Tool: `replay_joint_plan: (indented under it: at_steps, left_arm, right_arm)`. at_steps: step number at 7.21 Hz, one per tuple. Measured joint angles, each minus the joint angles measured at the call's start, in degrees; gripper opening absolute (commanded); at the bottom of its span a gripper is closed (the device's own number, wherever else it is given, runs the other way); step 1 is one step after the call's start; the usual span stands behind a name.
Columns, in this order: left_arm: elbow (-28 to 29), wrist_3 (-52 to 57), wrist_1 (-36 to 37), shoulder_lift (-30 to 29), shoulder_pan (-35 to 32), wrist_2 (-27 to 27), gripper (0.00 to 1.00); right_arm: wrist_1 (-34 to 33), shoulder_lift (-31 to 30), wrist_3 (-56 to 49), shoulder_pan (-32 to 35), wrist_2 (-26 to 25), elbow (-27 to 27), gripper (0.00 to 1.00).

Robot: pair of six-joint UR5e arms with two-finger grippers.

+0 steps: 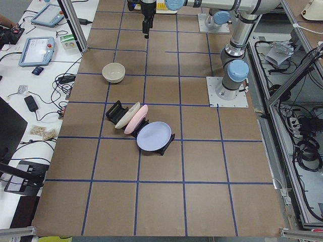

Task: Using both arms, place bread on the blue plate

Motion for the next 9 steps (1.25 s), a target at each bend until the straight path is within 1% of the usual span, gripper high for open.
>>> replay_joint_plan:
  at_steps: [4,5,6,7,9]
  left_arm:
    - [-0.2,0.0,-0.1,0.3,0.2,0.2,1.0]
    - [-0.2,0.0,-1.0,0.6,0.4,0.6,1.0]
    - [-0.2,0.1,-2.6,1.1,1.8,2.5,1.0]
    - [-0.3,0.2,-3.7,1.4,5.3,4.8,1.0]
    - [-0.4,1.1,-4.5,0.5,18.0,6.6,1.0]
  right_arm:
    - [0.2,0.0,0.0,0.0,-0.2,0.4,1.0]
    - [0.2,0.0,0.0,-0.1,-0.2,0.4,1.0]
    - [0.1,0.0,0.0,-0.3,-0.3,0.3,1.0]
    - [0.0,0.0,0.0,-0.3,-0.5,0.2,1.0]
    - [0.1,0.2,-0.3,-0.6,-1.0,0.6,1.0]
